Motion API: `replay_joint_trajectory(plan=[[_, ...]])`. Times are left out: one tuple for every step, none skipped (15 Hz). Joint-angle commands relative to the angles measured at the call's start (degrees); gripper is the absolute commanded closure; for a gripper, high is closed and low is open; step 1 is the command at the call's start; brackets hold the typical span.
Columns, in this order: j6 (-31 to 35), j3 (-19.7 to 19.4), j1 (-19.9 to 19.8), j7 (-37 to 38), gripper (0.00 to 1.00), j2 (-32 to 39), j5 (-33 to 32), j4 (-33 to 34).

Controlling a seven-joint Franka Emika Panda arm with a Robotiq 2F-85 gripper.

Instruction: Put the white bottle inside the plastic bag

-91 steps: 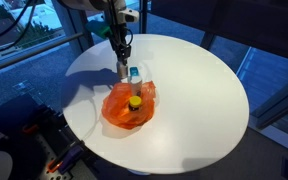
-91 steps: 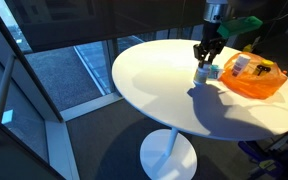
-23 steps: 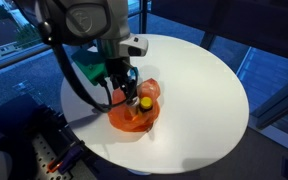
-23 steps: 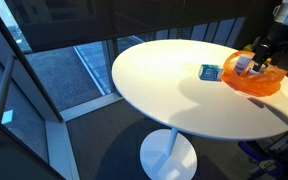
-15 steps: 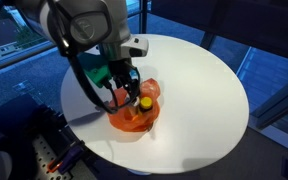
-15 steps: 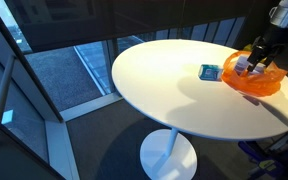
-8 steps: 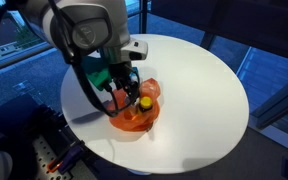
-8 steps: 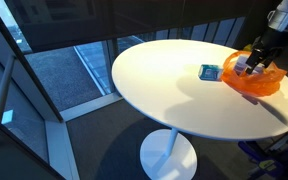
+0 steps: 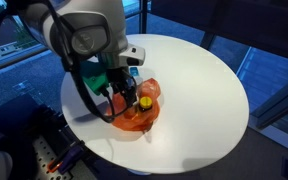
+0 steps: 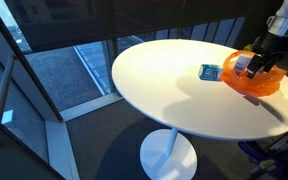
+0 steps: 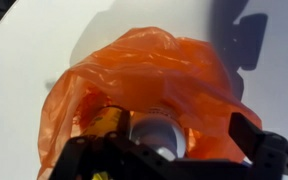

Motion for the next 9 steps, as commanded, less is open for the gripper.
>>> replay_joint_trajectory(plan=[[0.55,0.08,0.57,-1.08,0.06,0.31,2.31,-0.70],[0.70,0.18,0.66,-1.26,0.27,0.37,2.77,-0.80],[1.01,0.10,0.84,-0.97,0.30,0.37,2.72,-0.90],[1.22,0.12,0.96,-0.99,0.32,0.26,2.82,-1.03],[1.47,0.17,1.07,-1.01,0.41,0.09,2.95,-1.18],[1.61,0.18,1.20,-0.96,0.49,-0.04,3.09,-1.27],[1.67,0.31,1.24,-1.18,0.58,-0.25,3.46,-1.38],[1.75,0.40,1.28,-1.33,0.65,-0.35,3.76,-1.45],[1.69,0.44,1.35,-1.38,0.73,-0.40,4.03,-1.41]])
